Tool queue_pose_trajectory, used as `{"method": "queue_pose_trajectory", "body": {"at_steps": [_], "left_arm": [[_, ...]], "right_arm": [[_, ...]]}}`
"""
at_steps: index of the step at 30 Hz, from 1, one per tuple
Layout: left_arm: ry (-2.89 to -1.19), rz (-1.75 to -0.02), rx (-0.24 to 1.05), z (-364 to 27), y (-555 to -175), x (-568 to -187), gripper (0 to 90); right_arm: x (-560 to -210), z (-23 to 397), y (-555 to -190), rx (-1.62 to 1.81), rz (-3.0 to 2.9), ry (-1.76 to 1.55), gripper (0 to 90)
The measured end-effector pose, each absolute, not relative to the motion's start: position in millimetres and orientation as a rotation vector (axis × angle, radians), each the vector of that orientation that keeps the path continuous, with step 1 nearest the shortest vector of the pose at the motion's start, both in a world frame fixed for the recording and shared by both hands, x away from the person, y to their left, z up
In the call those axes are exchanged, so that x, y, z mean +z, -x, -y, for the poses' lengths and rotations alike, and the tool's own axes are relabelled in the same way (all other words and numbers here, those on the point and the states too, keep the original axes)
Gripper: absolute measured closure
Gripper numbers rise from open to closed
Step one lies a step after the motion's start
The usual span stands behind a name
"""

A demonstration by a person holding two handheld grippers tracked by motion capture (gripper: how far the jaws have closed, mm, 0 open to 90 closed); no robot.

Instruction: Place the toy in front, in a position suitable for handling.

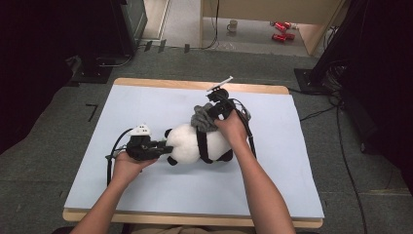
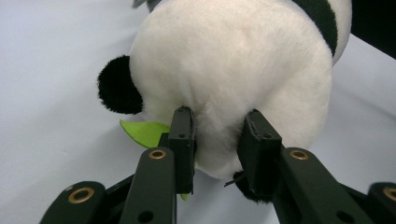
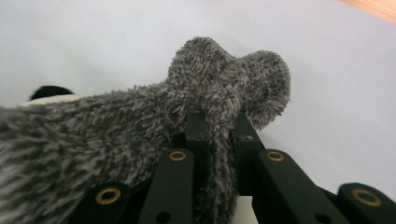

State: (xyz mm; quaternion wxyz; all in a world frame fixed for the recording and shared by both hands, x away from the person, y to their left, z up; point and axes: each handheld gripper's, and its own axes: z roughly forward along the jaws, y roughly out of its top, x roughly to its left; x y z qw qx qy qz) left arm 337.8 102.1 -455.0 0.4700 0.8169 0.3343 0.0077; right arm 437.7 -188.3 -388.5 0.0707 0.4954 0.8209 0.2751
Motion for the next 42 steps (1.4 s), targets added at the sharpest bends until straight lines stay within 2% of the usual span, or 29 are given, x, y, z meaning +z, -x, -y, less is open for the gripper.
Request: {"method": "queue_pose_trajectory", "body": {"at_steps": [6, 20, 29, 37, 40, 42], "left_arm": [[-1.991, -0.808, 0.015, -101, -339, -457, 70.8], [-1.989, -0.797, 0.011, -100, -340, -458, 71.7], [-1.986, -0.791, 0.008, -102, -340, -456, 71.5], [-1.987, -0.756, 0.024, -104, -339, -452, 65.0], [-1.984, -0.732, 0.035, -104, -338, -451, 57.9], [-1.985, -0.7, 0.037, -105, -338, -452, 49.8]], "right_arm": [[-387, 218, -436, 0.828, -2.407, -1.561, 81.9], [-389, 257, -426, 0.835, -2.32, -1.621, 82.3], [-355, 274, -400, 0.977, -2.229, -1.557, 82.3], [-327, 252, -372, 1.104, -2.257, -1.401, 82.3], [-323, 238, -362, 1.135, -2.284, -1.34, 82.3], [-321, 229, -356, 1.147, -2.305, -1.31, 82.3]]}}
